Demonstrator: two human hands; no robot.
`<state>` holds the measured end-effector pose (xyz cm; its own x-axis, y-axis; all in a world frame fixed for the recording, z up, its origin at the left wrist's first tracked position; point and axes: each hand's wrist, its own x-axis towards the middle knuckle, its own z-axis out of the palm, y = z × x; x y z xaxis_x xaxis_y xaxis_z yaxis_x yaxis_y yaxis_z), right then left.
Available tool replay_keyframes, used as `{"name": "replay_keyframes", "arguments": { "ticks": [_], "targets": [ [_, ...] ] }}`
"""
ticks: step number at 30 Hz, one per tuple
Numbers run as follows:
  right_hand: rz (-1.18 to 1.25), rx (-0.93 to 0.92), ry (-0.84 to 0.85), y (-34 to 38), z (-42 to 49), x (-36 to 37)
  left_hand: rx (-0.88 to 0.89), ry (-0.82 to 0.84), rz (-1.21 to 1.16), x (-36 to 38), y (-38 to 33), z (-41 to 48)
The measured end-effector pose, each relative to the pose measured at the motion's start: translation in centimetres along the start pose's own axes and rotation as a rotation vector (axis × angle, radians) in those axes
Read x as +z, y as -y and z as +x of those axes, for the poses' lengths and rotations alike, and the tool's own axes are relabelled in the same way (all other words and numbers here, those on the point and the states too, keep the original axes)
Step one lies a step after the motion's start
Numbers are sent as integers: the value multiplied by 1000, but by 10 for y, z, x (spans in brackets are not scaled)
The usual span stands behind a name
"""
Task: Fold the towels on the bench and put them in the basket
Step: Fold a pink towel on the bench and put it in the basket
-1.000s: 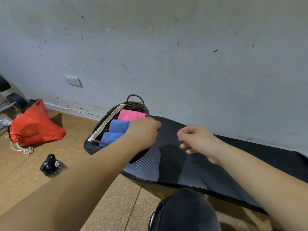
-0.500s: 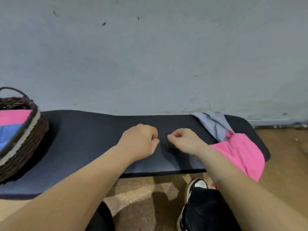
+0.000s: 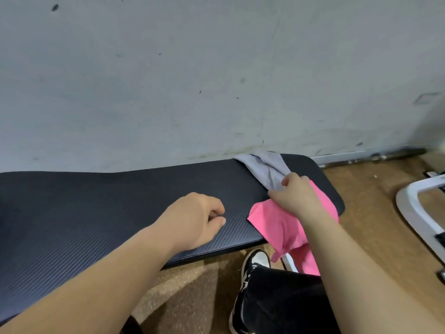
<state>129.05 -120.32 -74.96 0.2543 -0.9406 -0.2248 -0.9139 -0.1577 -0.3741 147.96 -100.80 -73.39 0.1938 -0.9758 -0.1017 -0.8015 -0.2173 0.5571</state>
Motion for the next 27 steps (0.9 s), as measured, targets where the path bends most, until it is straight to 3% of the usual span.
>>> {"name": "replay_keyframes", "arguments": {
  "ticks": [4,7,11,20,24,27],
  "targets": [
    [156,18,-87,-17,3,-2,-17,-1,-38,3,-2,2],
    [109,106,-121,-27,6,-10,-17,8,-53,6,-3,2],
    [8,210,-14,-51,13,-14,-19,27,-72,9,-4,3],
    [109,164,-181,-71,-14,-51,14,74,-53,22,-17,12],
    [297,93,-200,-55,-39,-75,3,86,-62,21,-28,10],
    [635,-55,-66,-24,-68,-80,8,14,-212,18,-38,4]
  ]
}}
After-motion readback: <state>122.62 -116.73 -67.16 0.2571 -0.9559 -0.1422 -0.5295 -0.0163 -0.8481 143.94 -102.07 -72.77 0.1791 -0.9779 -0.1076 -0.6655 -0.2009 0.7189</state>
